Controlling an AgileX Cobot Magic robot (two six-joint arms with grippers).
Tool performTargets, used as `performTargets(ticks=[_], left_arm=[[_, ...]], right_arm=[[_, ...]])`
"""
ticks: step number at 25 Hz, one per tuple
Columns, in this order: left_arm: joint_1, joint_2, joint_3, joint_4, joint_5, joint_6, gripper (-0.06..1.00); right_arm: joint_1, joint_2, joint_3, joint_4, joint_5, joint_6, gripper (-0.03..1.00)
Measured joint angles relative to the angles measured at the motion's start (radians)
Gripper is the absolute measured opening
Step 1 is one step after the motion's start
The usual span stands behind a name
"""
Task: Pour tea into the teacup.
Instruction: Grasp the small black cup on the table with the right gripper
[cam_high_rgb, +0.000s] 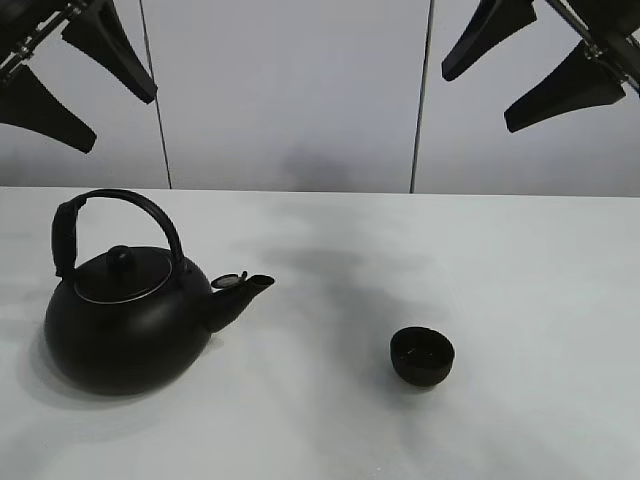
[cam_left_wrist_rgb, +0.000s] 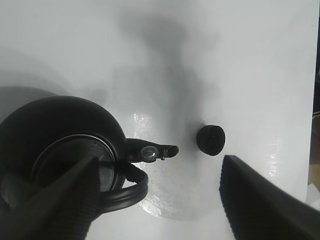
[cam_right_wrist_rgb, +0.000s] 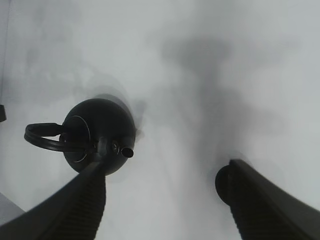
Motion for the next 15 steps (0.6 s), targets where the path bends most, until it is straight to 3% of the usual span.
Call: performTargets(ticks=[8, 15], left_arm=[[0.0, 0.0, 0.0, 0.0, 0.0, 0.0, 0.49], [0.0, 0.0, 0.0, 0.0, 0.0, 0.0, 0.49]], right_arm=[[0.0, 0.0, 0.0, -0.004, 0.021, -0.014, 0.47], [0.005, 0.0, 0.0, -0.061, 0.18, -0.152, 0.47]])
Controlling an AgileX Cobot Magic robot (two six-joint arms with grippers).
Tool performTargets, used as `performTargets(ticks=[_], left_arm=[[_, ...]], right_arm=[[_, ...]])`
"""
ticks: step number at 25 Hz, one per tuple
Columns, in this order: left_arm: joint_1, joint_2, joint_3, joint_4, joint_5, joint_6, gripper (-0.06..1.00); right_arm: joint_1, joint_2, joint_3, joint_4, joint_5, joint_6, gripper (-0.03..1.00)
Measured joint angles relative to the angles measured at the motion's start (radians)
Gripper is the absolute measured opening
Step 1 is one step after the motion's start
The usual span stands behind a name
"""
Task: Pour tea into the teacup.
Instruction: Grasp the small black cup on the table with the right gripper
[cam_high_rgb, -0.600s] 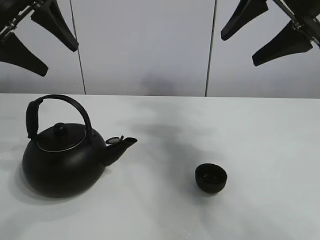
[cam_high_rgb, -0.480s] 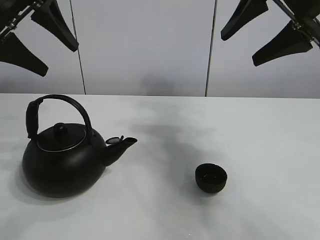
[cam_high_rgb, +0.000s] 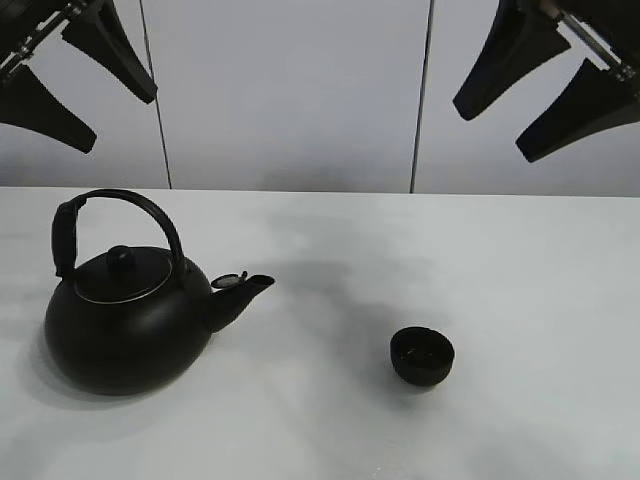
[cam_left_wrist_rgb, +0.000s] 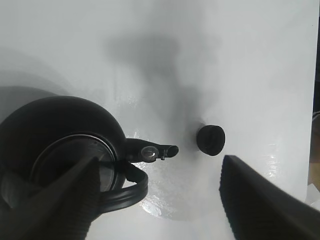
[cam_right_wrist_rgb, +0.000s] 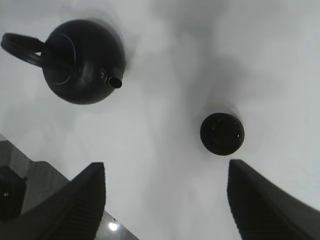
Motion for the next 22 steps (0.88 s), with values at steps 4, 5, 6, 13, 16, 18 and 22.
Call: performTargets(ticks=[4, 5, 6, 13, 16, 18, 22], left_arm=[[0.0, 0.0, 0.0, 0.0, 0.0, 0.0, 0.49], [0.0, 0.0, 0.0, 0.0, 0.0, 0.0, 0.49], [0.0, 0.0, 0.0, 0.0, 0.0, 0.0, 0.49], [0.0, 0.0, 0.0, 0.0, 0.0, 0.0, 0.49], [0.0, 0.0, 0.0, 0.0, 0.0, 0.0, 0.49], [0.0, 0.0, 0.0, 0.0, 0.0, 0.0, 0.49], [0.0, 0.0, 0.0, 0.0, 0.0, 0.0, 0.49]], right_arm=[[0.062, 0.0, -0.004, -0.054, 0.018, -0.041, 0.47], [0.092, 0.0, -0.008, -0.086, 0.021, -0.042, 0.47], [0.126, 0.0, -0.011, -0.119, 0.021, -0.039, 0.47], [0.338, 0.0, -0.012, -0.475, -0.062, 0.144, 0.47], [0.355, 0.003, -0.013, -0.505, -0.084, 0.172, 0.51], [0.355, 0.018, -0.015, -0.507, -0.076, 0.176, 0.52], [0.355, 0.102, -0.015, -0.509, -0.048, 0.177, 0.53]])
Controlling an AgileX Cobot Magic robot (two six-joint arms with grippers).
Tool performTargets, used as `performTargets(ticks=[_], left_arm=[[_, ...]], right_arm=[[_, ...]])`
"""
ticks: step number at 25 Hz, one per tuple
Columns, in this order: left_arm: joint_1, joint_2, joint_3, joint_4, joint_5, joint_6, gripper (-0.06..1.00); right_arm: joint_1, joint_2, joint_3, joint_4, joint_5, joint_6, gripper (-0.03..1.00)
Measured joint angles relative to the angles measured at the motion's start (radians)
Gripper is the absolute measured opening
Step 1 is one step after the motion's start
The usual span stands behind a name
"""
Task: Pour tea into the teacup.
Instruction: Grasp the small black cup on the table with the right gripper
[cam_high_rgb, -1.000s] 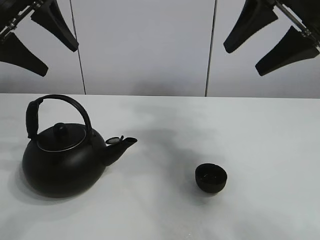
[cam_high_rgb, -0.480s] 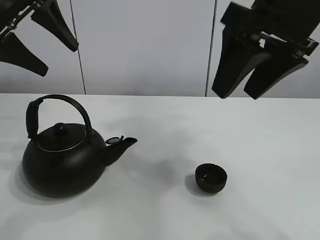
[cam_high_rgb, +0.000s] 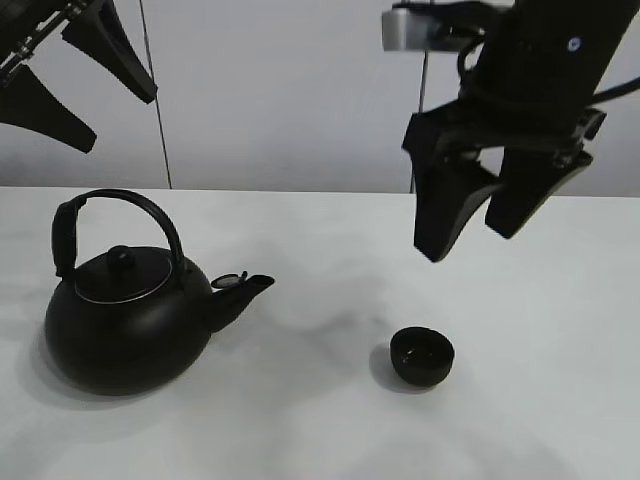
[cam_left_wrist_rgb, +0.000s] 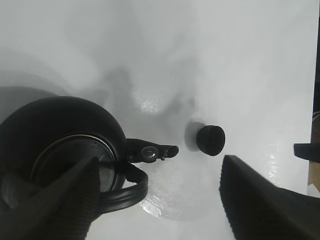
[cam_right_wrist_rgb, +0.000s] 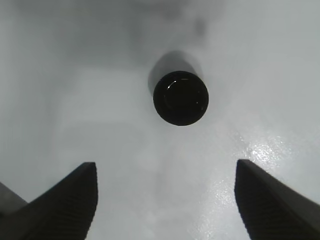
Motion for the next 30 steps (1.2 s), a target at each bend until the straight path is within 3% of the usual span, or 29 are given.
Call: performTargets(ticks=[15, 25, 30], left_arm=[[0.0, 0.0, 0.0, 0.0, -0.004, 0.0, 0.49], [0.0, 0.0, 0.0, 0.0, -0.008, 0.0, 0.49], [0.0, 0.0, 0.0, 0.0, -0.008, 0.0, 0.49]], right_arm=[[0.0, 0.242, 0.0, 0.019, -0.101, 0.048, 0.53], [0.0, 0.274, 0.0, -0.055, -0.155, 0.1, 0.53], [0.003, 0.277, 0.0, -0.023, -0.161, 0.103, 0.53]])
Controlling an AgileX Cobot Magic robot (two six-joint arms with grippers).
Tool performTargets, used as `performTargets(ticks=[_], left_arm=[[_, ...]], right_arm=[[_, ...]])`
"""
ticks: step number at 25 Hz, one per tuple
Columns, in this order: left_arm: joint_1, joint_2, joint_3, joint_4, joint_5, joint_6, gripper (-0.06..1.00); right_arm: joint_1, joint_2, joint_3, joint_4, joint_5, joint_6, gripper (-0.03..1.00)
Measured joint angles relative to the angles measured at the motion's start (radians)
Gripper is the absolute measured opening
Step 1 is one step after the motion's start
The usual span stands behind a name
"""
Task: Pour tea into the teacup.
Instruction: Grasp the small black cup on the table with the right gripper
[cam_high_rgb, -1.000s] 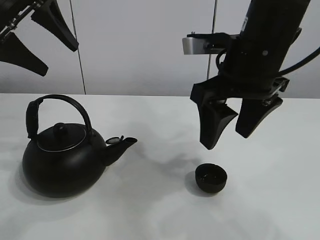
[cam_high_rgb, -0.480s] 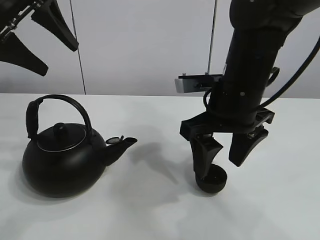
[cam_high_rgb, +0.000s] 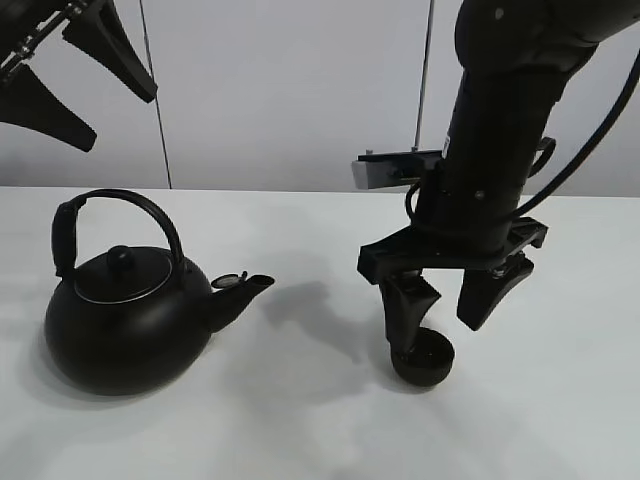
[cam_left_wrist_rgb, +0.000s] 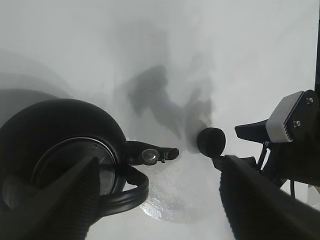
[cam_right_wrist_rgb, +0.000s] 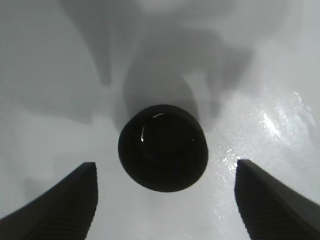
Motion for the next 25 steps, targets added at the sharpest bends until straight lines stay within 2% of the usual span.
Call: performTargets(ticks=[4, 10, 25], left_arm=[[0.0, 0.0, 0.0, 0.0, -0.001, 0.0, 0.49], [0.0, 0.0, 0.0, 0.0, -0.001, 0.0, 0.49], [0.0, 0.0, 0.0, 0.0, -0.003, 0.0, 0.49]], right_arm=[[0.041, 0.004, 0.0, -0.017, -0.005, 0.006, 0.53], [0.078, 0.038, -0.002, -0.106, -0.02, 0.103, 0.53], [0.078, 0.088, -0.002, -0.11, -0.054, 0.116, 0.52]])
